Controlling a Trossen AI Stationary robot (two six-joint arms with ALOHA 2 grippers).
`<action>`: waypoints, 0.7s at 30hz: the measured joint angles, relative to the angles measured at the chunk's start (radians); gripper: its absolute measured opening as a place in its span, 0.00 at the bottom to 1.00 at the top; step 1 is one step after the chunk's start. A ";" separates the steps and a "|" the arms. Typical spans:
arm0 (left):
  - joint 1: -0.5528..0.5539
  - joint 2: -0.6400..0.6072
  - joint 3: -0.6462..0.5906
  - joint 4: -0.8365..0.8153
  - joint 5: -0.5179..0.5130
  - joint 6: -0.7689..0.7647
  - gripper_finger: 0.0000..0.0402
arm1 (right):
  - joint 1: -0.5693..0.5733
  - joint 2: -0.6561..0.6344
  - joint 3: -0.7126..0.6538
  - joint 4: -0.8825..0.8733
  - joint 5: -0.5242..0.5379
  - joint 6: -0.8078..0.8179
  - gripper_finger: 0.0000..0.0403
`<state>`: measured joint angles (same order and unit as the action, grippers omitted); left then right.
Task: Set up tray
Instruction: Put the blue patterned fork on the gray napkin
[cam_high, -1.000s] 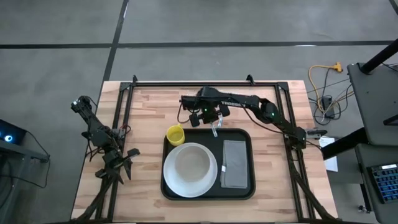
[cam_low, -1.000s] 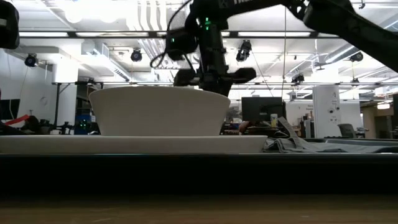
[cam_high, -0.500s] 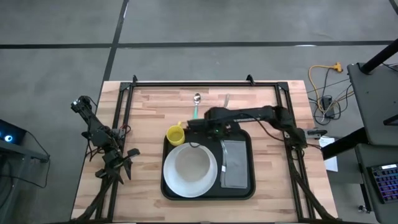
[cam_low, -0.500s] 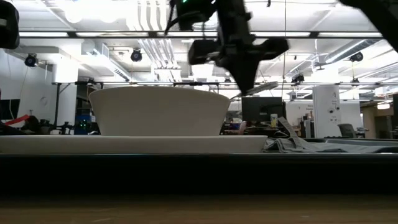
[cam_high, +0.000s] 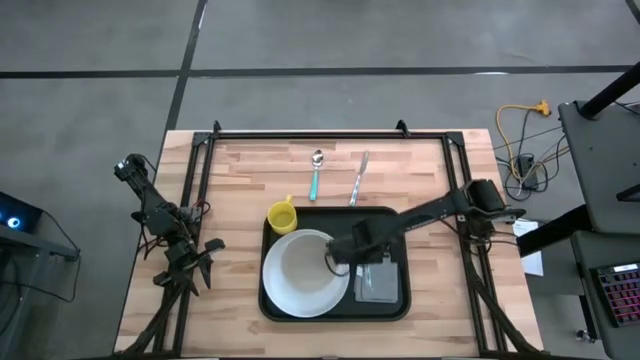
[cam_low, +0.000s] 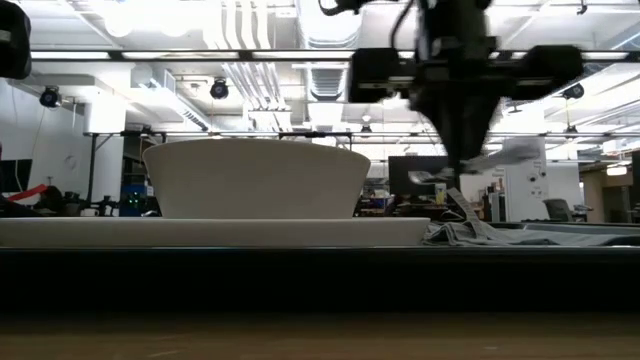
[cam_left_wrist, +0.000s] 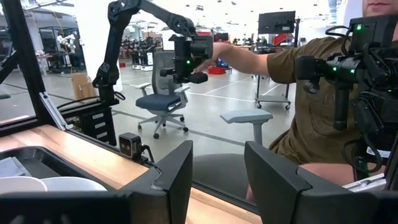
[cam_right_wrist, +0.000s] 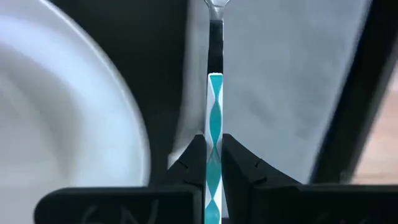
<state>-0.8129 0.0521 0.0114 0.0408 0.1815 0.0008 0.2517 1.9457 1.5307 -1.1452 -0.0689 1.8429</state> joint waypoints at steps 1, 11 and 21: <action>0.000 0.000 0.000 0.000 0.000 0.000 0.33 | 0.014 0.000 -0.009 0.000 -0.003 0.027 0.04; 0.000 0.000 0.000 0.000 0.000 0.000 0.33 | 0.077 -0.001 -0.062 0.038 0.005 0.140 0.04; 0.000 0.000 0.000 0.000 0.000 0.000 0.33 | 0.078 0.000 -0.143 0.097 0.007 0.159 0.04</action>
<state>-0.8129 0.0521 0.0114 0.0406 0.1814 0.0006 0.3294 1.9453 1.3881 -1.0482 -0.0616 2.0018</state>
